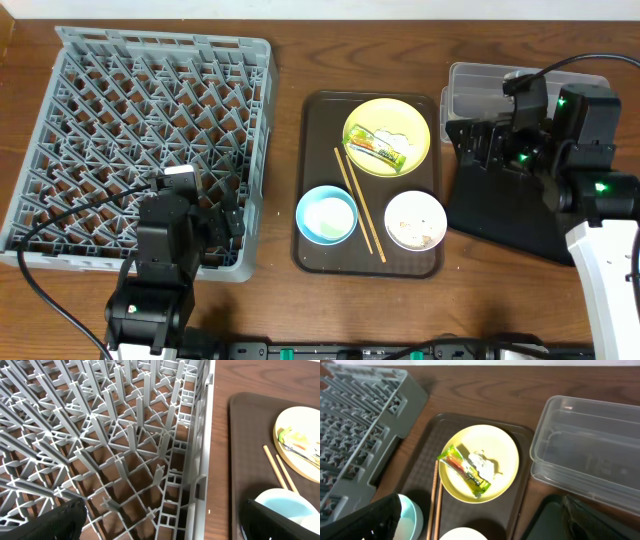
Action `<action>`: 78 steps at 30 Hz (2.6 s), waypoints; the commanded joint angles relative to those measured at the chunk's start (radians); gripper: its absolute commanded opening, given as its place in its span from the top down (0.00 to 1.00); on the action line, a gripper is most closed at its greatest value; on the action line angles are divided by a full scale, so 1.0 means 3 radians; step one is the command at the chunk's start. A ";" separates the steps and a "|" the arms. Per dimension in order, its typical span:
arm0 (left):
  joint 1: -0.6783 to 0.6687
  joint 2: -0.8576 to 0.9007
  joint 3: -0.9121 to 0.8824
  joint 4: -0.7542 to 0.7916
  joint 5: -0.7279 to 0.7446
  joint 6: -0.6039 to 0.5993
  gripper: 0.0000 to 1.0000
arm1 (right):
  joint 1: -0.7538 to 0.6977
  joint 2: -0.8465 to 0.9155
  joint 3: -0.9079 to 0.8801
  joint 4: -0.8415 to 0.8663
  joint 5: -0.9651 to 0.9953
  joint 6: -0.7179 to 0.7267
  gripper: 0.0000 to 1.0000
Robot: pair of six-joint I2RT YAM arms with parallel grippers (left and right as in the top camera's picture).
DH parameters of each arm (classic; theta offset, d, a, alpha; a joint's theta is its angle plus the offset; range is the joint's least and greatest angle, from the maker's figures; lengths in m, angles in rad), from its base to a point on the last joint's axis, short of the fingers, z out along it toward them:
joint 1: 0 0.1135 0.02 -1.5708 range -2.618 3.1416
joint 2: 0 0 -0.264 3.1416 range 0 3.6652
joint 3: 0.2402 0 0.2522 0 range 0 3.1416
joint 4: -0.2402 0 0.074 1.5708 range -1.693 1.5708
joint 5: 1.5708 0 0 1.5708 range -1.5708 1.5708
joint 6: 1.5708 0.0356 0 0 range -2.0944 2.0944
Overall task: Sort waste into correct bins and load items into the dishwasher
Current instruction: 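Lower the right gripper onto the green wrapper on the yellow plate and grasp, then carry the wrapper to the clear bin and release it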
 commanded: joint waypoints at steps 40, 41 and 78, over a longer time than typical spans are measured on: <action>0.0017 -0.0005 0.0078 -0.0055 -0.0005 0.0009 0.01 | 0.1244 0.2876 0.1803 -0.0801 0.0856 -0.0657 0.18; 0.0017 -0.0005 0.0078 -0.0055 -0.0005 0.0009 0.01 | 0.1249 0.2917 0.1803 -0.0802 0.0857 -0.0659 0.20; 0.0017 -0.0005 0.0078 -0.0055 -0.0005 0.0009 0.01 | 0.1082 0.2576 0.1986 -0.0952 0.0861 0.0011 0.99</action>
